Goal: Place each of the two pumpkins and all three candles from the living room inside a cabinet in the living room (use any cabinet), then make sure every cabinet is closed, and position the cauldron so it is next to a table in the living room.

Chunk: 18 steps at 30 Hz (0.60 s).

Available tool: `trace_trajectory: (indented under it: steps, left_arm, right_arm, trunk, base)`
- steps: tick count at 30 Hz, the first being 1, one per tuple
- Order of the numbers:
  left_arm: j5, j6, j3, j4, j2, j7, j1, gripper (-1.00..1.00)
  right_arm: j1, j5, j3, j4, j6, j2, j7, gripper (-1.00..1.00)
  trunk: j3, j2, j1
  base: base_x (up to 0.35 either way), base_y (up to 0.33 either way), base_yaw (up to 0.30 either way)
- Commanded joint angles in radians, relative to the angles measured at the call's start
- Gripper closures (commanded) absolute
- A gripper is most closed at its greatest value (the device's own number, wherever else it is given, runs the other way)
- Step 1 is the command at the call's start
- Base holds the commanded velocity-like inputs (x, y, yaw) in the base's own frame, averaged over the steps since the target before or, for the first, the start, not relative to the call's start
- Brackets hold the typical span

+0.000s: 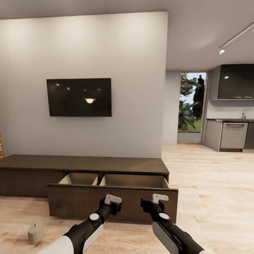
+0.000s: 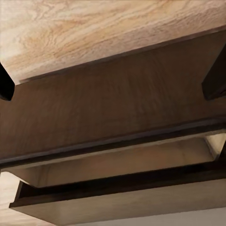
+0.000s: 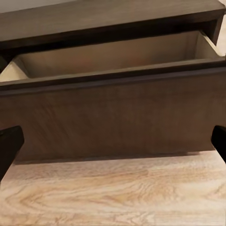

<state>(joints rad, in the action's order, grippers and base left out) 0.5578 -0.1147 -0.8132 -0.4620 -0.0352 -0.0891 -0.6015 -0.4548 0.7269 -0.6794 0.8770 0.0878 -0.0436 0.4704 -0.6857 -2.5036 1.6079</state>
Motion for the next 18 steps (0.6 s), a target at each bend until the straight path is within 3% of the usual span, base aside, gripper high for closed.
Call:
trace_trajectory:
  steps: [1, 8, 18]
  left_arm:
    - [0.007, -0.005, -0.008, 0.000, 0.001, -0.008, -0.001, -1.00]
    - [0.006, -0.005, -0.008, 0.000, 0.000, -0.008, -0.001, -1.00]
    - [0.006, -0.005, -0.007, -0.003, 0.001, -0.010, -0.001, -1.00]
  right_arm:
    - [-0.001, 0.004, -0.005, 0.001, 0.004, -0.001, 0.008, -1.00]
    - [0.002, 0.005, -0.005, -0.001, 0.004, -0.001, 0.008, -1.00]
    - [0.004, 0.005, -0.005, -0.001, 0.004, -0.002, 0.008, -1.00]
  trunk:
    - [-0.001, -0.001, 0.000]
    - [-0.001, -0.001, 0.000]
    - [-0.001, -0.001, 0.000]
  base:
    - [0.210, 0.074, 0.000]
    - [0.200, 0.026, 0.000]
    - [0.036, 0.002, 0.000]
